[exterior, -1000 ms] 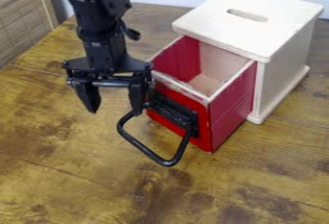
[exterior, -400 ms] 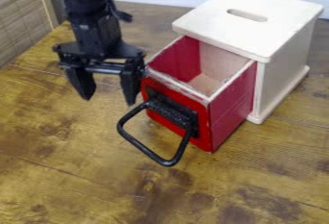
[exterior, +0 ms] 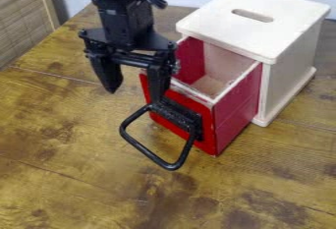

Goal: Open the drawer

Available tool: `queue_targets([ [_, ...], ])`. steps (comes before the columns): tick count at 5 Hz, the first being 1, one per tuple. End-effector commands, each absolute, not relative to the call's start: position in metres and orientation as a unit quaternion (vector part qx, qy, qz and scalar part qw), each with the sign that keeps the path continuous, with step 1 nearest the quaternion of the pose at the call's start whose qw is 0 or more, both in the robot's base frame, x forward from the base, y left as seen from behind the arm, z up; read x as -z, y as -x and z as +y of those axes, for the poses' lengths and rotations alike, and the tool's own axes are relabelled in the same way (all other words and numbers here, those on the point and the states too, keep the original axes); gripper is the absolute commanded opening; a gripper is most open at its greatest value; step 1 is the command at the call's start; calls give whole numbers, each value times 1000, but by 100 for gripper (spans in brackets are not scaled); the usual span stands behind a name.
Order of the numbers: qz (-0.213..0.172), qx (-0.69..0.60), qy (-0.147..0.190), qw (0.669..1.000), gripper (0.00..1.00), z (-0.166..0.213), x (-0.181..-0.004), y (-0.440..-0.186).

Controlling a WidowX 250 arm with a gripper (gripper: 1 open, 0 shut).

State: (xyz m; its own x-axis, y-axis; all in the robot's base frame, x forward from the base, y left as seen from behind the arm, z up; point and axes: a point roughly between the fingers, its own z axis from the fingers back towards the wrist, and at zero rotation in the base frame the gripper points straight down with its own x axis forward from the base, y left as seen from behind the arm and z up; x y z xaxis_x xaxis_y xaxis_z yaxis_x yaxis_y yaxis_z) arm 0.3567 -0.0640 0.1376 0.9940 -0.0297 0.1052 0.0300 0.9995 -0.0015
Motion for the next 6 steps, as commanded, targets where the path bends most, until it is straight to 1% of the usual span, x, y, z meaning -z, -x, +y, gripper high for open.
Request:
queue_targets([
  [1,-92,32,7,995,100,-68,-165,-351],
  [2,-95,46,9,994,100,-65,-166,-346],
  [3,-86,36,8,996,100,-58,-161,-342],
  [4,-92,24,6,995,100,-50,-158,-338],
  [6,-85,39,5,996,100,-62,-150,-344],
])
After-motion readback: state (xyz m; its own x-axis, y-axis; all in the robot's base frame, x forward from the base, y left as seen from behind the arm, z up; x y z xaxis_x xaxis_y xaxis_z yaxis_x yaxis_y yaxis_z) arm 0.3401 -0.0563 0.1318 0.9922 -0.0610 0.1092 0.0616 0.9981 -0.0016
